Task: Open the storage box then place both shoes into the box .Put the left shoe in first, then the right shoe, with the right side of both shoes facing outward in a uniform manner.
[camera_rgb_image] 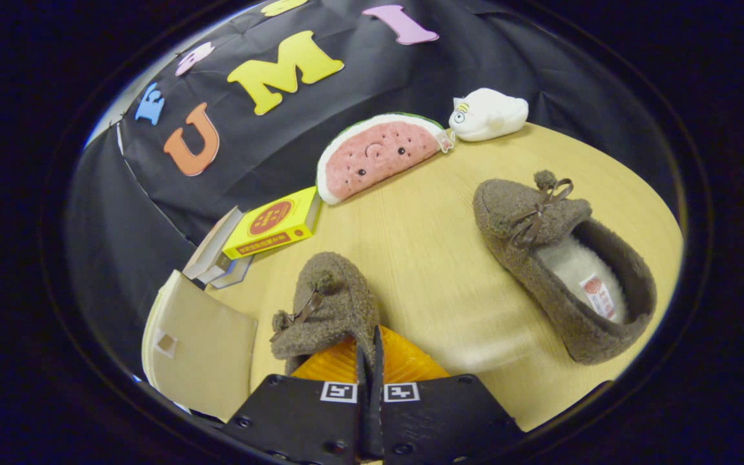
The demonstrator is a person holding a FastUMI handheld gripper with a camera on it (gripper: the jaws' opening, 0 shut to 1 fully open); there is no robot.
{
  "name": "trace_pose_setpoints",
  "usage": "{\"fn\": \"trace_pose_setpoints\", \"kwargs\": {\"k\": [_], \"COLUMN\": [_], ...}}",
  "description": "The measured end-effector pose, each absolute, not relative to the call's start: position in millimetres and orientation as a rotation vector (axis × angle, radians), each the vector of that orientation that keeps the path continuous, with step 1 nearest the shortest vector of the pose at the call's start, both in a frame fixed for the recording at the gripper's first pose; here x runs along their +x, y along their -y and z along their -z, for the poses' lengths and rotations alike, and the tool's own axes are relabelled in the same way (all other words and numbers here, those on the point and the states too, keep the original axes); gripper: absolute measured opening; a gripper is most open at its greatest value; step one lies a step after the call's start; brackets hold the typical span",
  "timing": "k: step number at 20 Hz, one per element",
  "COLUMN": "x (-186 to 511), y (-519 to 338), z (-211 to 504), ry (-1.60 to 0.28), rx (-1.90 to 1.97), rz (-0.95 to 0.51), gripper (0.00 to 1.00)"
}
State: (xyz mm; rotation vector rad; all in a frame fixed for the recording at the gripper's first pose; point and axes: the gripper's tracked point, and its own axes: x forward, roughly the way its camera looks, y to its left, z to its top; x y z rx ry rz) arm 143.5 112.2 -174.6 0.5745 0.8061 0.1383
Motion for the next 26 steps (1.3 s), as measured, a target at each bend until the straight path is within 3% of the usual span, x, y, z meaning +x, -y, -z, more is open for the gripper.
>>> {"fn": "trace_pose_setpoints", "kwargs": {"k": [12,26], "x": [141,111], "y": [-198,-375], "z": [14,-11], "ry": [-0.62,-0.7], "rx": [0.621,0.617], "rz": [-0.181,-0.185], "gripper": [0.0,0.0]}}
